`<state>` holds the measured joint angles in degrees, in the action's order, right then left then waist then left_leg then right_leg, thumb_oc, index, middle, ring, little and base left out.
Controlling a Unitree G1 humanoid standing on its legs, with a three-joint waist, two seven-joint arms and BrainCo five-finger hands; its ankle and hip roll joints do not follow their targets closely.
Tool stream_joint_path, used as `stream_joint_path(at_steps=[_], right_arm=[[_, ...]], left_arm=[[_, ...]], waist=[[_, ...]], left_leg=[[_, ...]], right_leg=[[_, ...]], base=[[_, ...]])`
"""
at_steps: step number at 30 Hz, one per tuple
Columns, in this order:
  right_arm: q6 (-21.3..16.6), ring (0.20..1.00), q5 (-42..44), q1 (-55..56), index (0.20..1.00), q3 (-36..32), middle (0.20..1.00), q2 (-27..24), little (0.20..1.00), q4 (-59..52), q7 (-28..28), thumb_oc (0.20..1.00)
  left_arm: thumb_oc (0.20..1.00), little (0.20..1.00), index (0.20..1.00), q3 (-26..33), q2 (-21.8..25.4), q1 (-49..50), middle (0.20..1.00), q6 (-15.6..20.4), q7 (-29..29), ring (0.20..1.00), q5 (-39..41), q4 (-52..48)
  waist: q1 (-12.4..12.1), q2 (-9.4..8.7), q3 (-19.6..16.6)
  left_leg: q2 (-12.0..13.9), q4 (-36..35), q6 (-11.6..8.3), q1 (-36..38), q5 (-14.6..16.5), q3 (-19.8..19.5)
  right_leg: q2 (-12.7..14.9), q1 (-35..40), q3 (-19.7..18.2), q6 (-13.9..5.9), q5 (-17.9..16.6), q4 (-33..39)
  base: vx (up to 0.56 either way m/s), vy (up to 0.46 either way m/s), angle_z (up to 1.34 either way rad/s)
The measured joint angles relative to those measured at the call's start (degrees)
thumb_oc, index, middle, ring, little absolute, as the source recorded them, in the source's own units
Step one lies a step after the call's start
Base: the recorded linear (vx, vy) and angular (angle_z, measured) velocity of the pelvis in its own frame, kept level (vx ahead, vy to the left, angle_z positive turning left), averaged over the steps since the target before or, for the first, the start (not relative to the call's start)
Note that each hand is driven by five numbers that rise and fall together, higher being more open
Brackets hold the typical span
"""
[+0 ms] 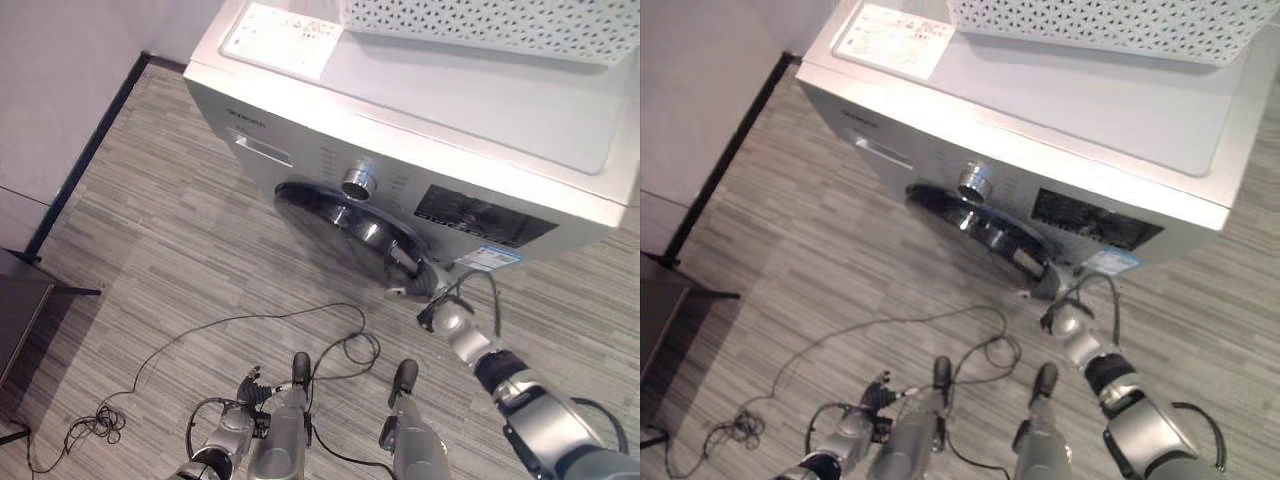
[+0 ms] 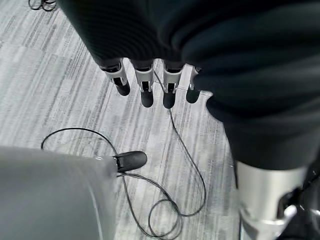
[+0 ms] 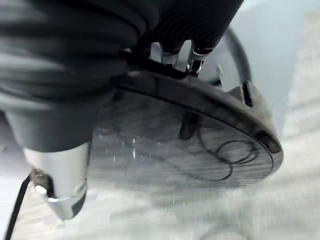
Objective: Grab the laundry basket,head to the washer,open it,put in the laundry and shut it.
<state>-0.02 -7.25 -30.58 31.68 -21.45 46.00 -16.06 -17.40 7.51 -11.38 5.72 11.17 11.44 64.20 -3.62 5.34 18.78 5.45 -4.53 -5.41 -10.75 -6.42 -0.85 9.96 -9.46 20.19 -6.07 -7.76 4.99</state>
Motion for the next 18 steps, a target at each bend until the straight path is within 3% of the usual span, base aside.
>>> stream_joint_path(at_steps=[3,6,10,11,14,15,16,18], right_arm=[[-0.20,1.000,4.92,5.12,1.000,2.89,1.000,5.38,1.000,0.76,0.72,1.000],[-0.30,1.000,8.77,7.92,1.000,10.32,1.000,10.18,1.000,4.83,2.56,1.000],[-0.25,1.000,8.70,9.66,1.000,16.40,1.000,14.80,1.000,7.86,7.85,1.000],[-0.29,1.000,8.56,9.86,1.000,16.19,1.000,15.72,1.000,8.84,8.68,1.000],[-0.24,1.000,8.31,11.44,1.000,15.29,1.000,15.82,1.000,9.57,8.85,1.000],[-1.37,1.000,8.27,14.00,1.000,10.90,1.000,15.64,1.000,8.29,9.12,1.000],[-1.88,1.000,8.15,15.15,1.000,8.47,1.000,15.78,1.000,8.12,8.96,1.000],[-1.60,1.000,7.83,18.16,1.000,6.80,1.000,13.46,1.000,10.60,8.93,1.000]], left_arm=[[1.000,1.000,1.000,0.70,-0.02,1.16,1.000,-0.05,1.83,1.000,1.82,-0.15],[1.000,1.000,1.000,-0.24,0.17,3.26,1.000,-0.29,4.49,1.000,2.04,-2.14],[1.000,1.000,1.000,-0.29,1.93,6.26,1.000,-0.33,7.73,1.000,1.99,-10.93],[1.000,1.000,1.000,0.59,4.70,9.41,1.000,-1.06,10.17,1.000,-0.23,-21.56],[1.000,1.000,1.000,2.24,12.97,10.92,1.000,-1.32,17.27,1.000,-10.47,-36.00],[1.000,1.000,1.000,8.98,21.03,16.73,1.000,-3.30,20.21,1.000,-17.91,-54.34],[1.000,1.000,1.000,15.40,24.76,19.04,1.000,-3.15,22.41,1.000,-22.61,-63.56],[1.000,1.000,1.000,28.65,27.74,14.67,1.000,-2.44,27.34,1.000,-28.54,-73.09]], waist=[[-0.01,-0.24,-1.32],[-0.51,-0.50,-3.99],[-3.77,0.25,-7.91],[-4.64,0.27,-8.10],[-6.59,0.15,-9.83],[-6.76,-0.98,-10.32],[-7.08,-1.97,-10.66],[-8.96,-2.31,-13.00]], left_leg=[[0.65,-0.60,-0.21,2.20,-0.05,-0.05],[0.98,-0.65,-0.44,3.82,-0.01,-0.14],[1.46,-0.67,-0.86,4.88,0.35,-0.60],[1.53,-0.77,-0.73,5.35,0.50,-1.66],[1.81,-0.72,-0.55,5.75,0.97,-3.37],[2.26,-0.73,-0.45,6.18,1.67,-3.34],[2.18,-0.70,-0.23,6.71,1.45,-3.32],[1.75,-0.78,-0.42,7.87,1.66,-3.43]], right_leg=[[-0.31,2.00,0.24,0.27,0.55,0.01],[-0.58,3.74,0.43,0.32,1.01,0.01],[-0.75,5.28,0.86,0.49,1.40,0.02],[-0.86,6.36,1.42,0.40,1.43,0.02],[-0.96,8.26,3.75,0.23,2.50,0.01],[-1.34,8.96,4.39,0.51,2.82,0.01],[-1.50,9.61,4.48,0.33,3.05,0.01],[-0.92,11.38,4.55,-0.53,3.68,0.03]], base=[[0.07,0.021,0.00],[0.05,-0.006,0.02],[0.08,-0.058,0.07],[0.05,-0.057,0.24],[0.13,-0.103,0.39],[0.11,-0.083,0.29],[0.11,-0.082,0.21],[0.08,-0.073,0.12]])
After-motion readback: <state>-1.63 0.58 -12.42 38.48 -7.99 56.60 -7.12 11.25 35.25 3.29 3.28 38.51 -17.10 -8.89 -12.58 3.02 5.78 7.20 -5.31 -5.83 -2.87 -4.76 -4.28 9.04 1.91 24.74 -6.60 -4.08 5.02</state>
